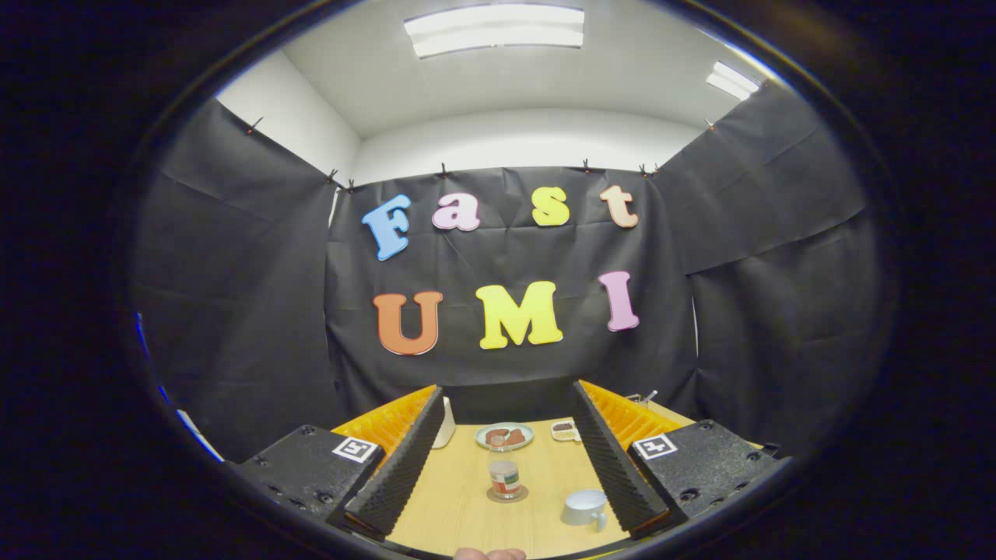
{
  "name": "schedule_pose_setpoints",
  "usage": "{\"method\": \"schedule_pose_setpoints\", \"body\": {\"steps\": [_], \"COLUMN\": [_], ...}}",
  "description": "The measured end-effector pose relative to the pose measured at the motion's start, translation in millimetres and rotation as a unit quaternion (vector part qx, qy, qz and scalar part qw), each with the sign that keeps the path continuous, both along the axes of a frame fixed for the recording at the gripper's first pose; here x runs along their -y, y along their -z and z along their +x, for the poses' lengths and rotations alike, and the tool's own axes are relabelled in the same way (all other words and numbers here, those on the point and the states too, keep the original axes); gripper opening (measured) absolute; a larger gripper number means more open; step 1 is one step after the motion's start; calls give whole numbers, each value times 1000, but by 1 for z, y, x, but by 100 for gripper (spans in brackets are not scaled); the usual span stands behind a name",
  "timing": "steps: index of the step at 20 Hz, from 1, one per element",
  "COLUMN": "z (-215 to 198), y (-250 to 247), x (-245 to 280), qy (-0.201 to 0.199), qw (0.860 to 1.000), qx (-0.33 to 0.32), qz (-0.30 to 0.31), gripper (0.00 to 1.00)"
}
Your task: Take the bottle from table, then pour the juice into the cup, finally place the bottle on the coaster
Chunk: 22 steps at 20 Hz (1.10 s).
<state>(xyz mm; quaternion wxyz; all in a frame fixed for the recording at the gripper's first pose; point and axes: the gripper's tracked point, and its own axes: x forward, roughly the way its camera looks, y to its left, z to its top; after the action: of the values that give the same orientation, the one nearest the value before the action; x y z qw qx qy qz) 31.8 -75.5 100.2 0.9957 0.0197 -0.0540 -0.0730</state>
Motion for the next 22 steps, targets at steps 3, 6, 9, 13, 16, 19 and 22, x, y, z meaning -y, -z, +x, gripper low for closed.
{"method": "schedule_pose_setpoints", "body": {"steps": [3,6,9,13,16,19,22], "z": [-9,-10,-11,-11,-10,-9,-9], "y": [-3,-2,1,7,9,13,14], "x": [4,5,6,2,-3,-8,-12], "qy": [1,-2,-4,-9,-15,-17,-20], "qw": [1000,1000,1000,1000,1000,1000,1000], "qx": [7,14,13,11,10,9,9], "qz": [-2,0,-1,-3,-11,-16,-20], "gripper": [100,100,100,100,100,100,100]}}
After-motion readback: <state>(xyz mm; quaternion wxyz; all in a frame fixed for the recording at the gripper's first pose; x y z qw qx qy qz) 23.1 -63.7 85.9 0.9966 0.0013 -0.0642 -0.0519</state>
